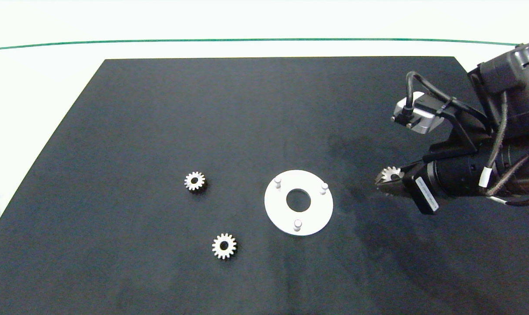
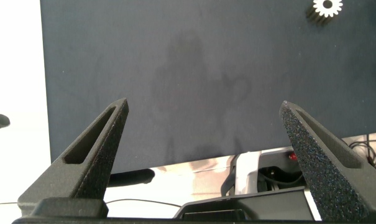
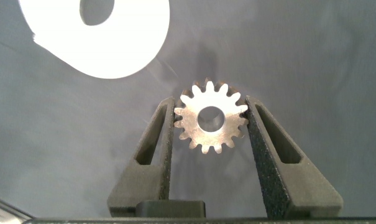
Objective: Install three planetary gears onto the carrier pins
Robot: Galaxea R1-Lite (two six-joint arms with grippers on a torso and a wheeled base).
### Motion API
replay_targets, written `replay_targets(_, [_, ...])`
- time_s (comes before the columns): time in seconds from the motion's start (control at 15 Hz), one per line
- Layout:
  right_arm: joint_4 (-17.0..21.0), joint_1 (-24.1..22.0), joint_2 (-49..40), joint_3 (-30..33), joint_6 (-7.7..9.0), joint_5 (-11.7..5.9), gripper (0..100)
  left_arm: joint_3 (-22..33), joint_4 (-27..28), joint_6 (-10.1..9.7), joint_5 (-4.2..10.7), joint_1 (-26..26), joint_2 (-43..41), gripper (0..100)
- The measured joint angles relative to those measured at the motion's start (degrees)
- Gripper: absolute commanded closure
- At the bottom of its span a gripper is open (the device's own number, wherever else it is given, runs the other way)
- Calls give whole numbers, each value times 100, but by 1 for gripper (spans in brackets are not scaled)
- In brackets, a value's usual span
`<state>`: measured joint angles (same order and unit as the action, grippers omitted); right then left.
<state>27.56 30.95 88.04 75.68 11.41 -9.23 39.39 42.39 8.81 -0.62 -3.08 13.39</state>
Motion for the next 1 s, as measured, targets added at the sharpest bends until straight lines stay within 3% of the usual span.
replay_targets(0.2, [49, 352, 311, 485, -144, -135, 84, 9, 0, 77, 0, 26, 0, 0])
replay_targets(0.4, [44, 590, 735, 756, -179, -336, 84, 7, 0, 83, 0, 26, -2, 0])
replay_targets(1.0, [41, 739, 1565, 1289, -266, -363, 84, -2, -6, 80, 0, -7, 4, 0])
